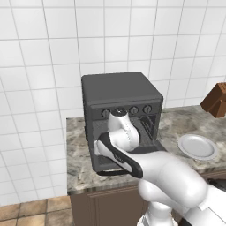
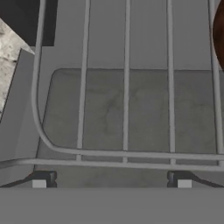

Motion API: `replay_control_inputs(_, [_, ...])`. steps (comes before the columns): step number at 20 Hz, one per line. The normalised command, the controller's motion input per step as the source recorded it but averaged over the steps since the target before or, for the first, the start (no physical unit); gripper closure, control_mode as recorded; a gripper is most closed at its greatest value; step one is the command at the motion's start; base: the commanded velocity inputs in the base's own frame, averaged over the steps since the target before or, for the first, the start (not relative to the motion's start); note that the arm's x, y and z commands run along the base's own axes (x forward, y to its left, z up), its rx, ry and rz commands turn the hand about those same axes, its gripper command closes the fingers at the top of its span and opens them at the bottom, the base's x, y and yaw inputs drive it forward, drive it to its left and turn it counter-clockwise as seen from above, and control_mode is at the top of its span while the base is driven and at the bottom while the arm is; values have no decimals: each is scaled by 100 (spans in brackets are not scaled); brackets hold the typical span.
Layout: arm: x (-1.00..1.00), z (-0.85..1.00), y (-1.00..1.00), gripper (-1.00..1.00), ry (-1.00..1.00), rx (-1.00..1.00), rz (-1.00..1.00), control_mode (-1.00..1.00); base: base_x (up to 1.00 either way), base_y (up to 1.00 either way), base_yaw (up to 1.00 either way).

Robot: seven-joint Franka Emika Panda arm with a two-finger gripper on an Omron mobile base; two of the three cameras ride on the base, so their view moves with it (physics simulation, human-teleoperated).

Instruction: Pick up the bagel from the plate, place it on the toaster oven rack, close the door, and set the timer.

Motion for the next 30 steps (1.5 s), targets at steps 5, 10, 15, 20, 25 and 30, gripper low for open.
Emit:
replay_control_inputs(5, [29,0,5,-100,0,0,-3,-100,0,0,0])
replay_control_inputs(10, [28,2,7,-100,-2,0,-3,-100,0,0,0])
replay_control_inputs(15, [36,29,10,-100,-12,0,-2,-100,0,0,0])
replay_control_inputs(20, [51,29,7,-100,-13,0,-3,-100,0,0,0])
replay_control_inputs(25, [60,10,1,-100,-10,0,-2,-100,0,0,0])
replay_control_inputs(30, [58,0,0,-100,-5,0,-1,-100,0,0,0])
